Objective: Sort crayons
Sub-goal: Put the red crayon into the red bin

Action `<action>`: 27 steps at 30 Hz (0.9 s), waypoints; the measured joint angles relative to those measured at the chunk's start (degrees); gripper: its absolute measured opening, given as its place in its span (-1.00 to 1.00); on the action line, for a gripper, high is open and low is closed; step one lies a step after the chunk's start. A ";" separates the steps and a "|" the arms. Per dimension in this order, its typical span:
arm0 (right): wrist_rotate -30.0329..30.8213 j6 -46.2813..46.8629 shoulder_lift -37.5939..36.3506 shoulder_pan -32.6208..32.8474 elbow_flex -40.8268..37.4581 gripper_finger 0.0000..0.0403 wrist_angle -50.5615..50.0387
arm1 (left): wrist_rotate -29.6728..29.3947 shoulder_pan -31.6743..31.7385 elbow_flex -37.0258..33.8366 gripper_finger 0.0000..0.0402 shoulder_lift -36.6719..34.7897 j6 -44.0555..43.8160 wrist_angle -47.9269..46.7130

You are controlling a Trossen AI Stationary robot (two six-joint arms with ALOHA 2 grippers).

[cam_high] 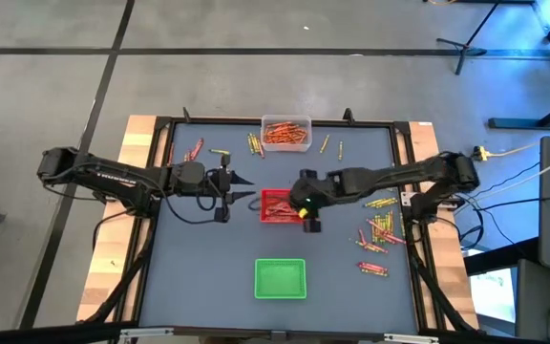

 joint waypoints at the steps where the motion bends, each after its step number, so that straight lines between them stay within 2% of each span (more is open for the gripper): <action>1: 0.00 1.38 -1.25 0.81 0.36 -0.25 -2.79 | 0.04 0.00 0.00 -0.51 0.00 0.00 0.00; 7: 0.08 12.06 -7.22 5.53 0.27 -0.28 -19.13 | 0.42 0.00 0.00 -0.51 0.00 0.00 0.01; 11: 0.62 20.41 -10.63 8.20 -3.38 -0.29 -22.83 | 0.42 0.00 0.00 -0.51 0.00 0.00 0.00; 16: -0.75 31.09 -15.20 10.08 -11.99 -0.29 -24.60 | 0.40 0.00 0.00 -0.51 0.00 -0.03 -0.01; 22: -9.57 48.92 -19.58 10.62 -22.26 -0.29 -22.83 | 0.39 0.00 0.00 -0.51 0.00 -0.49 0.00; 27: -13.89 63.59 -19.64 10.56 -29.72 -0.29 -16.33 | 0.39 0.00 0.00 -0.51 0.00 -1.30 0.00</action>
